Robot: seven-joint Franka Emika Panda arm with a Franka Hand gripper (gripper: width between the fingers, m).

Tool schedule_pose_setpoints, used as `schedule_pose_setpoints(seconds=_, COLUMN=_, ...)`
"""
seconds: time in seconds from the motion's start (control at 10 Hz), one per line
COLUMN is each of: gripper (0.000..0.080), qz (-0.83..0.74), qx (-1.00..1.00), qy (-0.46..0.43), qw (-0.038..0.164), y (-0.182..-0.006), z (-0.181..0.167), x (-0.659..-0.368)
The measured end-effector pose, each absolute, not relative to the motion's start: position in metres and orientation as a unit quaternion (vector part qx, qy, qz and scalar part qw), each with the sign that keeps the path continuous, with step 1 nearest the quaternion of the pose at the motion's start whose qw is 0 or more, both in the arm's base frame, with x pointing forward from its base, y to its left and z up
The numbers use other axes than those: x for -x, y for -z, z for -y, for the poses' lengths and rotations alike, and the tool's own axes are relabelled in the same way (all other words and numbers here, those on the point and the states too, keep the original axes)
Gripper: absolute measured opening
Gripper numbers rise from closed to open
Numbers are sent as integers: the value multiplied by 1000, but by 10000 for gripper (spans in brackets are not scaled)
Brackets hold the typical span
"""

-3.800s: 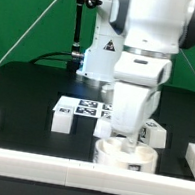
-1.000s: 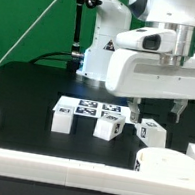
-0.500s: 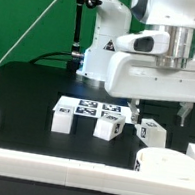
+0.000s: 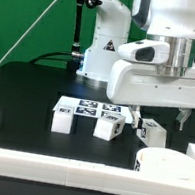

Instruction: Assemble stool

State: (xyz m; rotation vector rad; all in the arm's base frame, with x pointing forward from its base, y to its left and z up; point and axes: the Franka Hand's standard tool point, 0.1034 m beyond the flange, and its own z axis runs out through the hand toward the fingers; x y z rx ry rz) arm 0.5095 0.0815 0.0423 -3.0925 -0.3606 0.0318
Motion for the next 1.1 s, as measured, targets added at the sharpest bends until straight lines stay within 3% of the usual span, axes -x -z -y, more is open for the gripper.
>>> schedule_pose_setpoints(seconds=0.2, gripper=649, qz=71, qx=997, qy=-16, qw=-16, y=-48, z=-92, x=-513)
schedule_pose_setpoints(seconds=0.3, gripper=649, qz=86, qx=993, qy=-71, qw=-24, y=-46, z=-79, x=-504)
schedule_pose_setpoints(seconds=0.9, gripper=649, qz=64, qx=954, qy=-292, qw=-34, y=-41, z=-76, x=-497)
schedule_pose_setpoints(seconds=1.1, gripper=649, qz=64, qx=927, qy=-368, qw=-23, y=-46, z=-88, x=-497)
